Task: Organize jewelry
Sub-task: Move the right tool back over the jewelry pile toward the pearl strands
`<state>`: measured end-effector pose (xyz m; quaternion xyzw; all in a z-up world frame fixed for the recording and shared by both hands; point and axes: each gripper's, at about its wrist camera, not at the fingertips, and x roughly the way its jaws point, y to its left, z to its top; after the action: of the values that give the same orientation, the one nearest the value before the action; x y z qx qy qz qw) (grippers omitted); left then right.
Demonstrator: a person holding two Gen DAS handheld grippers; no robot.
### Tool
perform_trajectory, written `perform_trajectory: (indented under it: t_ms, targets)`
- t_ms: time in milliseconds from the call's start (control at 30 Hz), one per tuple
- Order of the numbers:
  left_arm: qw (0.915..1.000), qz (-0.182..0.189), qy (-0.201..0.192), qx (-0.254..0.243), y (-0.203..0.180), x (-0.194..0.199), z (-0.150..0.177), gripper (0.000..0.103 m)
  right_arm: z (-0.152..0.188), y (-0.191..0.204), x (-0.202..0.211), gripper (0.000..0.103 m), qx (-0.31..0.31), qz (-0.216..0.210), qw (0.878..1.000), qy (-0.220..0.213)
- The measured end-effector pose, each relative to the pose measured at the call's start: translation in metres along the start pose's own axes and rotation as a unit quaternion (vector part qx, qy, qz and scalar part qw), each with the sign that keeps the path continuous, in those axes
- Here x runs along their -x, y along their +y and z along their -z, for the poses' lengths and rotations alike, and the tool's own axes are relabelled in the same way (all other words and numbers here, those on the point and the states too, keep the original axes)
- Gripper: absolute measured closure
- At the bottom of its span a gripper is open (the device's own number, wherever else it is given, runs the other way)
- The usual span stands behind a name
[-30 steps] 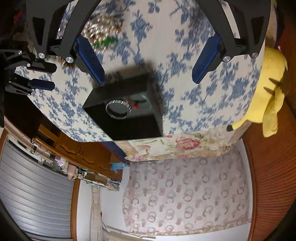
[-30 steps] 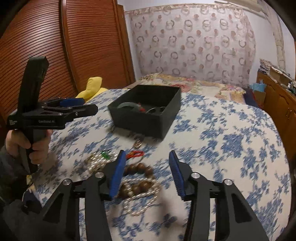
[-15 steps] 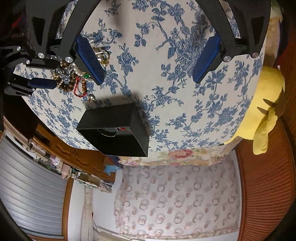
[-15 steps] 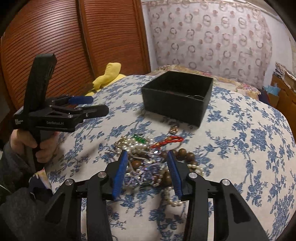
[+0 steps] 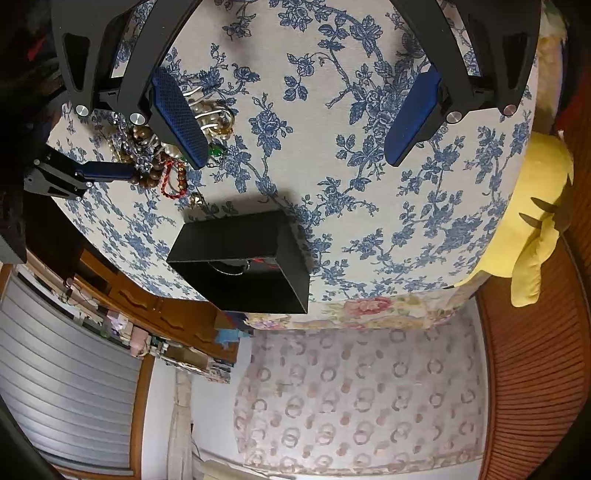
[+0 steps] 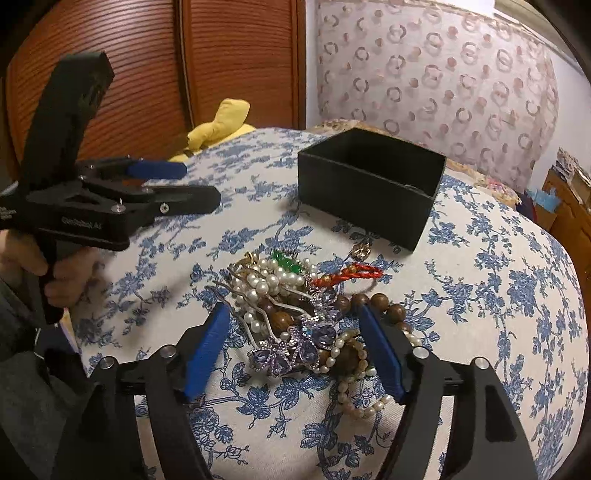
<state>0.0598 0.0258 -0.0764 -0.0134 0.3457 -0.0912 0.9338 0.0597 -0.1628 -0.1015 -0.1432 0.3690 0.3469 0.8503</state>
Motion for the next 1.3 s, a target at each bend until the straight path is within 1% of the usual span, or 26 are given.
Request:
perform_trajectory:
  t_ms: [167,200,233,267,333,567,767,1100,1300]
  targets:
    - [1.0,0.001,0.001,0.001,0.0,-0.001,0.001,0.011,0.0,-0.001,-0.002,0.029,-0.001,-0.005,1.0,0.001]
    - [1.0,0.001,0.001,0.002,0.001,-0.001,0.001,0.011,-0.001,-0.001,-0.001,0.034,0.0,-0.009,1.0,0.0]
    - [1.0,0.001,0.001,0.002,0.001,-0.001,0.001,0.011,-0.001,-0.001,0.0,0.038,0.001,-0.008,1.0,-0.002]
    - [1.0,0.001,0.001,0.003,0.001,-0.001,0.001,0.011,-0.001,-0.001,0.001,0.039,0.003,-0.007,1.0,-0.001]
    - [1.0,0.0,0.002,0.003,0.002,-0.002,0.002,0.011,-0.001,-0.002,0.003,0.045,0.003,-0.008,1.0,-0.004]
    - [1.0,0.0,0.005,0.003,0.002,-0.004,0.003,0.011,0.001,-0.007,0.007,0.046,0.0,-0.009,1.0,-0.001]
    - [0.9999,-0.001,0.01,0.006,0.002,-0.008,0.005,0.011,0.002,-0.016,0.016,0.046,0.005,0.006,1.0,0.0]
    - [0.9999,0.003,0.016,0.001,-0.004,-0.014,0.005,0.011,0.008,-0.037,0.028,0.046,0.012,0.033,0.999,0.026]
    - [0.9997,0.008,0.023,0.0,-0.008,-0.018,0.006,0.011,0.011,-0.052,0.038,0.046,0.005,0.059,0.998,0.025]
